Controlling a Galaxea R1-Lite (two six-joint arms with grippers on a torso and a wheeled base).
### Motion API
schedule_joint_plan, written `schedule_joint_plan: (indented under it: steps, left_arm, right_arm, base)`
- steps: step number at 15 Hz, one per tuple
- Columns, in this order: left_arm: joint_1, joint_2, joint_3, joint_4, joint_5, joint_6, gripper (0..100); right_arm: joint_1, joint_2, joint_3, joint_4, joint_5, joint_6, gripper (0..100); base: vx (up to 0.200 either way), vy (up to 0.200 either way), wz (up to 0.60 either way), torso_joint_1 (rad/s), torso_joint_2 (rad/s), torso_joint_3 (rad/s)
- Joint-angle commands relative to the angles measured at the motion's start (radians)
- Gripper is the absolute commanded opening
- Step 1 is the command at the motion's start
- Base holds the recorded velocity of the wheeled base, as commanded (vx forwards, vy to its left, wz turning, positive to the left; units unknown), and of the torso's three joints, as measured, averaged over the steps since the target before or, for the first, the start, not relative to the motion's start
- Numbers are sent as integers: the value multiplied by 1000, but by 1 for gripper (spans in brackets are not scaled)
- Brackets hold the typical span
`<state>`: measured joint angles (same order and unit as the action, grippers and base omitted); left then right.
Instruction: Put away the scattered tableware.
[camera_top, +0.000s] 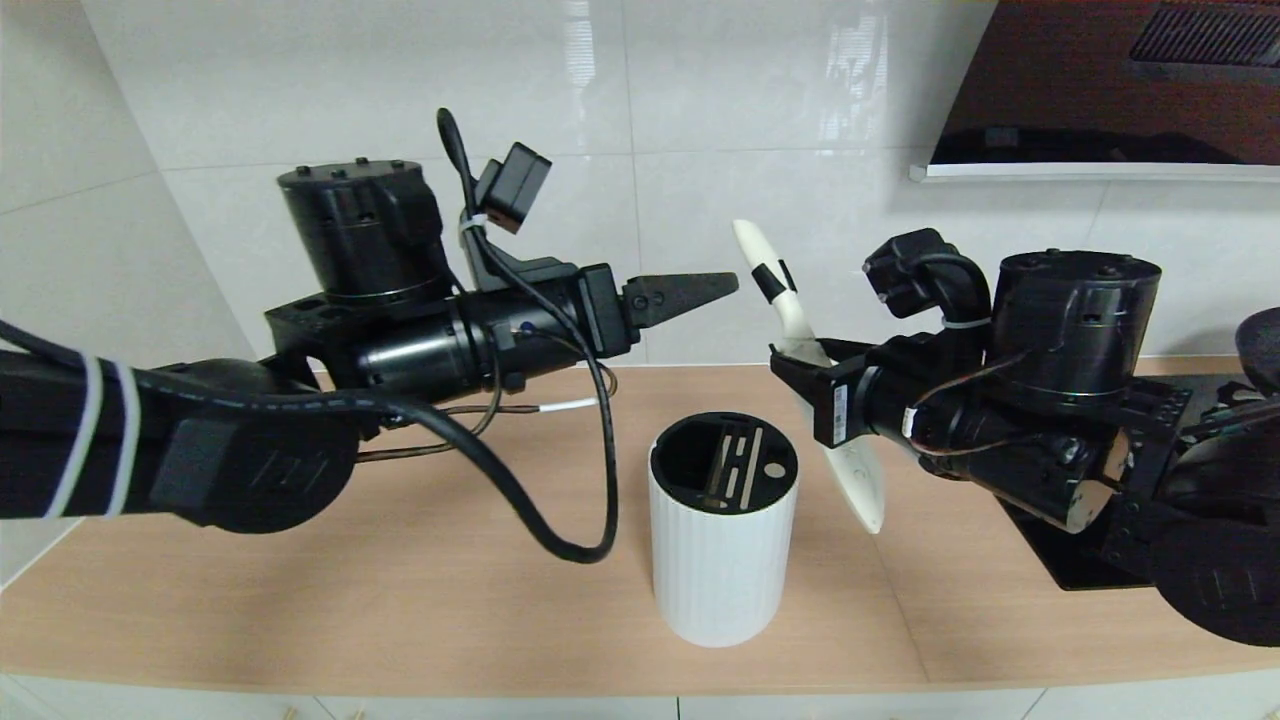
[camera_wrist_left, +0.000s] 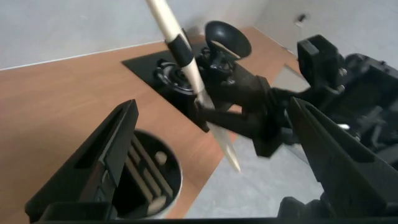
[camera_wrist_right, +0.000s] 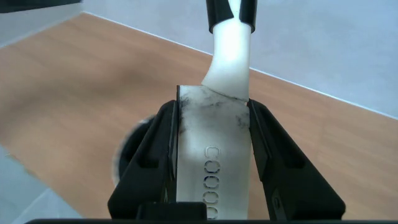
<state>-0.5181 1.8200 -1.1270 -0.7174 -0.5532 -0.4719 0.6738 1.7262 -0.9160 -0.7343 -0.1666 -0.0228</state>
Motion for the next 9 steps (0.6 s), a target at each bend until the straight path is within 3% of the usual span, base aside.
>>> schedule_joint_plan:
  steps: [1, 4, 7, 9]
  left_arm:
    - [-30, 87, -68, 6, 2, -1, 100]
    - [-43, 102, -82, 9, 7, -1, 100]
    - [-45, 96, -86, 6, 6, -34, 100]
    - [-46, 91, -94, 1, 6, -34, 100]
  right_arm:
    - [-3, -23, 17, -1, -1, 0, 0]
    - [1, -36, 17, -2, -1, 0, 0]
    - [44, -30, 11, -2, 2, 0, 0]
    - [84, 0, 11, -2, 1, 1, 0]
  base:
    - [0, 0, 0, 0, 0, 0]
    - [0, 0, 0, 0, 0, 0]
    - [0, 0, 0, 0, 0, 0]
    - [0, 0, 0, 0, 0, 0]
